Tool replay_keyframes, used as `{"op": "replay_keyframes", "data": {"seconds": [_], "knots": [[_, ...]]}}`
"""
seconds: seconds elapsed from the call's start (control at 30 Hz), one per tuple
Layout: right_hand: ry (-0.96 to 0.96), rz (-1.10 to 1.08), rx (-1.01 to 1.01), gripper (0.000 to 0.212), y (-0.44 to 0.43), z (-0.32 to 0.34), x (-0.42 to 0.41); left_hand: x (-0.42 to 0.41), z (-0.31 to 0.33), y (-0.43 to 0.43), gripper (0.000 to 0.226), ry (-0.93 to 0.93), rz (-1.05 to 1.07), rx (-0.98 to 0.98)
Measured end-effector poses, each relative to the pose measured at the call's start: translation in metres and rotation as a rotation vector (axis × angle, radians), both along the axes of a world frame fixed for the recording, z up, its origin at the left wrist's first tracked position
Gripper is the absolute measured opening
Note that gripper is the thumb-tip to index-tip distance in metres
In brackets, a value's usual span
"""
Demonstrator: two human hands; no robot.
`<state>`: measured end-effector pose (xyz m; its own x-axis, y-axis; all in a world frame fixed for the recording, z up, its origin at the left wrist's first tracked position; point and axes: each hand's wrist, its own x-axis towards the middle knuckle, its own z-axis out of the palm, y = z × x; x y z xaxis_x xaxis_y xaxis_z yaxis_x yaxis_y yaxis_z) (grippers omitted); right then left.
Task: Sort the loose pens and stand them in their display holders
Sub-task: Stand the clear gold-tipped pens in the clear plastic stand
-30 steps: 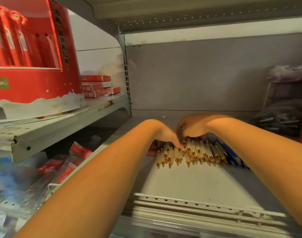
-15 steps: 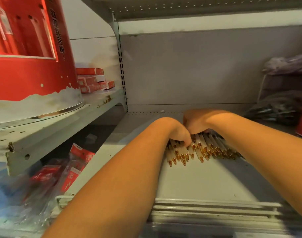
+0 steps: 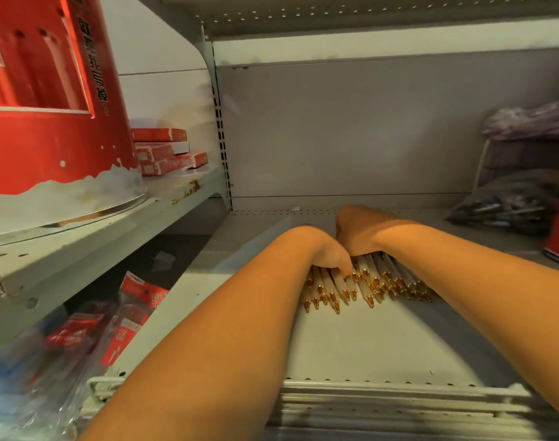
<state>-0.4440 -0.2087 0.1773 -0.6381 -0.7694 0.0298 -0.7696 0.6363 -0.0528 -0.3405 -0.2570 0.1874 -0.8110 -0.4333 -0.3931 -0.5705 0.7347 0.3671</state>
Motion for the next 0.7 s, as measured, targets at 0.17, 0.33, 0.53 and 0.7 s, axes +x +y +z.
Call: {"op": "replay_keyframes", "data": {"seconds": [0.17, 0.33, 0.53, 0.7], "knots": [[0.082, -0.042, -0.006, 0.022, -0.006, -0.003, 0.008, 0.004, 0.0, 0.005, 0.027, 0.022, 0.037, -0.025], [0.063, -0.106, -0.079, 0.031, -0.01, -0.006, 0.004, 0.002, 0.002, 0.01, 0.022, 0.023, 0.015, -0.092], [-0.205, -0.141, -0.331, 0.027, -0.002, -0.001, -0.004, 0.006, 0.001, 0.007, 0.021, 0.018, 0.053, -0.042], [-0.577, -0.144, -0.452, 0.018, 0.012, 0.004, -0.007, 0.003, -0.001, 0.005, 0.028, -0.123, 0.002, -0.267]]}}
